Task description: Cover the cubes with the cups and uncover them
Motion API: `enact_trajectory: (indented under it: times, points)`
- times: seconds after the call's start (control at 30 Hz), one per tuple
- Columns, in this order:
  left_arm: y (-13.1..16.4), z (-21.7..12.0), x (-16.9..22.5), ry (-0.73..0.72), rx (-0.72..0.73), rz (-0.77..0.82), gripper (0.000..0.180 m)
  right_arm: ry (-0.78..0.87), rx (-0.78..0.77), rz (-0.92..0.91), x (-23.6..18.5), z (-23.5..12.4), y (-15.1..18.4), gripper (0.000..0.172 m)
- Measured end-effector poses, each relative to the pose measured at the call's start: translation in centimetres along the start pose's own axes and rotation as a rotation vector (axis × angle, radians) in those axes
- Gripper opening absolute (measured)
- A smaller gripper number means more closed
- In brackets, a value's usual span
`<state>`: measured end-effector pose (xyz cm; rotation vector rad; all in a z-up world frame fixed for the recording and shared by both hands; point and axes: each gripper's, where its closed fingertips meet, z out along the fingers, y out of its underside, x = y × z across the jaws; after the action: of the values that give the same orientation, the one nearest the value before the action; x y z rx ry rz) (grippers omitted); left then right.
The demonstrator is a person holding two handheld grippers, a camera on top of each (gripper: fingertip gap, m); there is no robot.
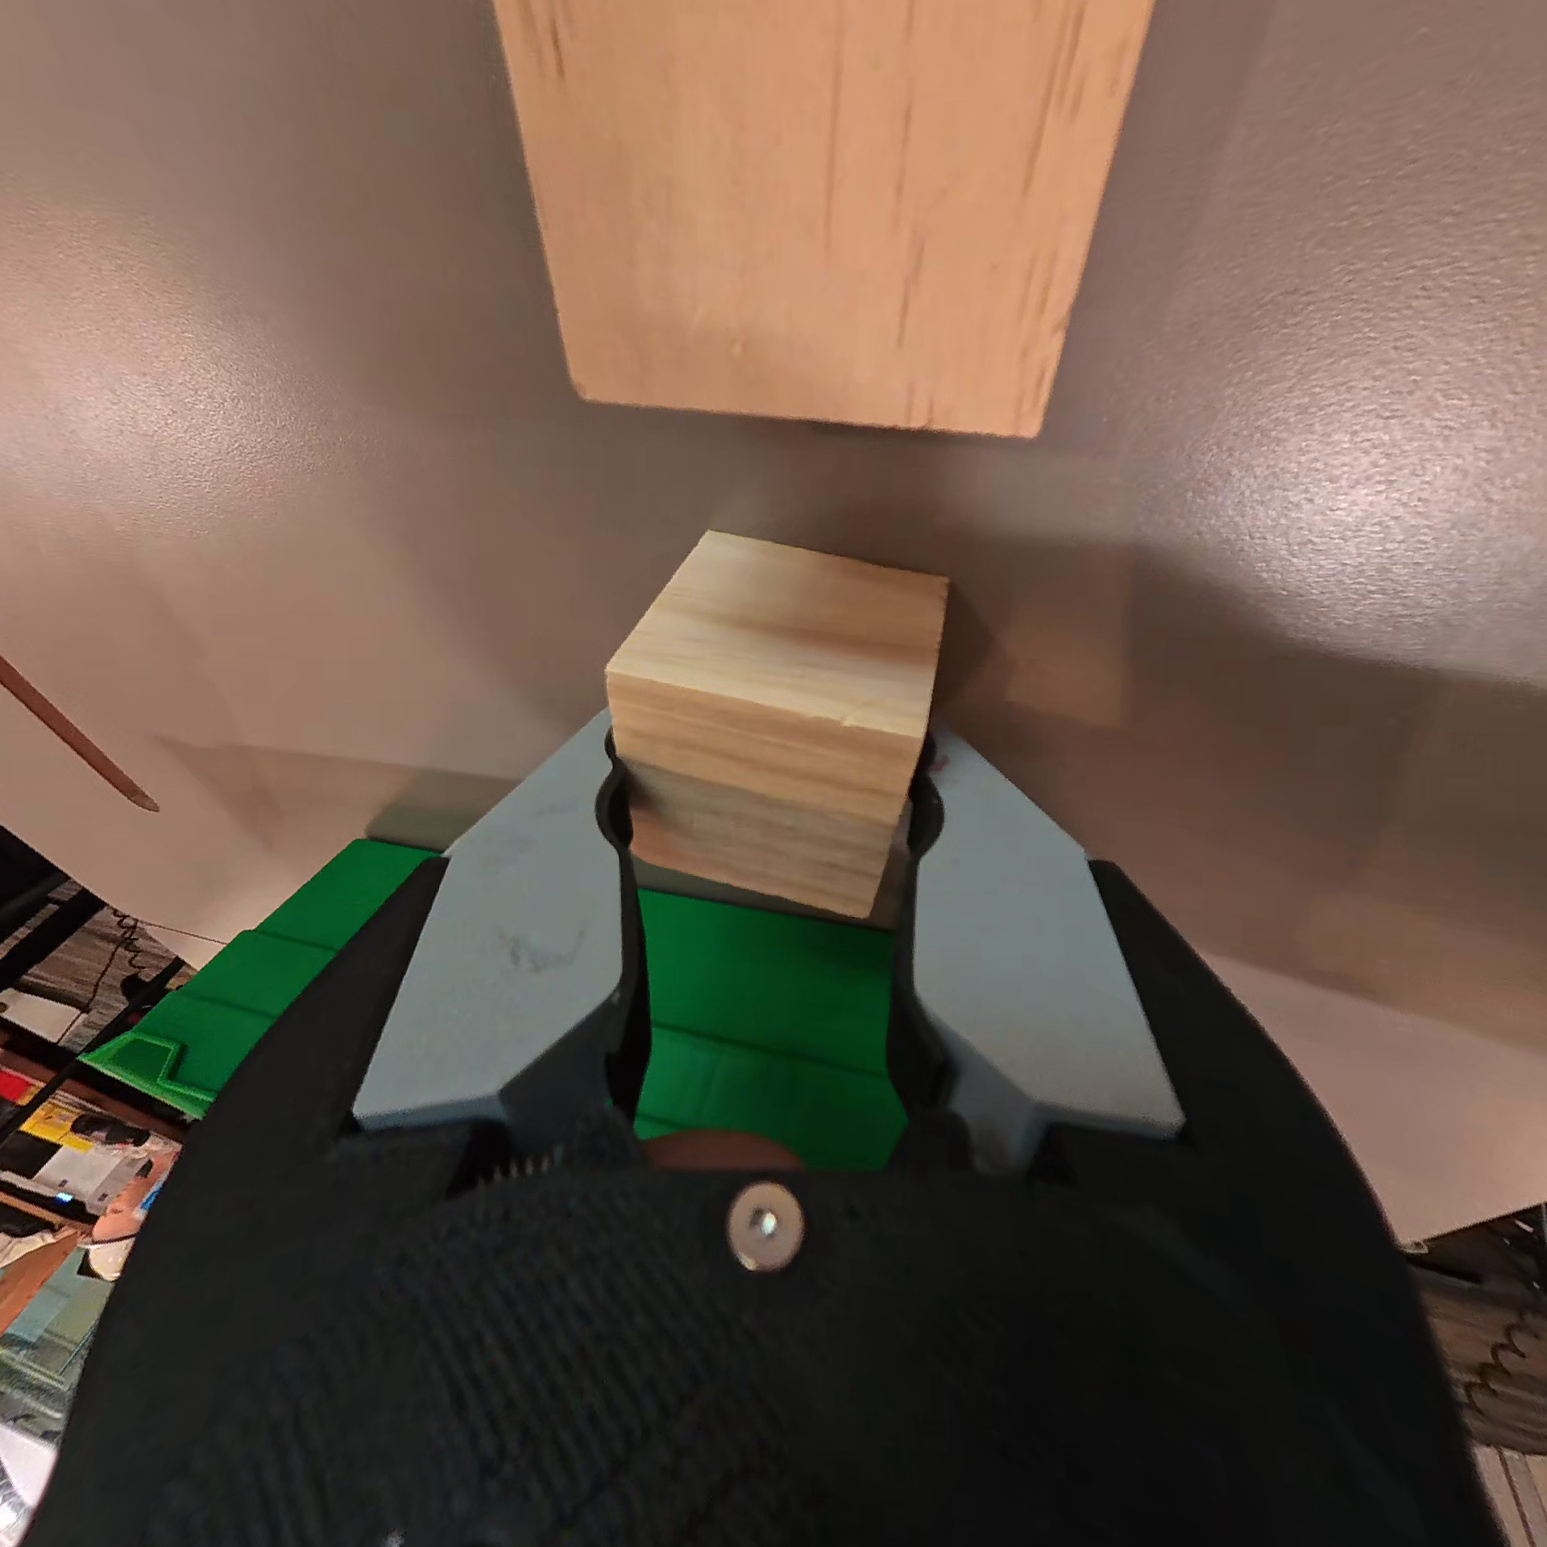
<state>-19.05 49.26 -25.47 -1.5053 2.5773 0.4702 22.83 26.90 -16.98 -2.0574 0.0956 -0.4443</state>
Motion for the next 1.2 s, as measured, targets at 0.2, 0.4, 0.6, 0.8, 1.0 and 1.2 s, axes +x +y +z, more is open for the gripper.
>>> enact_trajectory:
  times: [0.2, 0.4, 0.6, 0.8, 1.0, 1.2]
  points:
    - [-0.2, 0.0, 0.0, -0.026, 0.008, -0.007, 0.066, 0.131, -0.092, -0.042, 2.7, 1.8, 2.0, 0.002]
    - [-0.8, -0.2, 0.2, -0.023, 0.026, -0.006, 0.066, 0.161, -0.081, 0.085, 4.6, -0.3, 3.7, 0.001]
    - [-1.5, -0.3, 0.4, -0.02, 0.051, -0.007, 0.065, 0.192, -0.068, 0.099, 5.0, -1.8, 4.6, 0.001]
    - [-1.4, -0.3, 0.4, -0.001, 0.084, -0.059, 0.065, -0.014, 0.131, 0.076, -1.1, -5.2, -1.7, 0.043]
    - [-1.3, -0.2, 0.4, 0.002, 0.073, -0.07, 0.066, -0.293, -0.04, 0.003, -11.9, 0.6, -3.1, 0.076]
    - [0.1, -0.6, 0.1, -0.062, 0.015, -0.053, 0.072, -0.319, -0.272, -0.006, -13.5, 5.0, 0.3, 0.068]
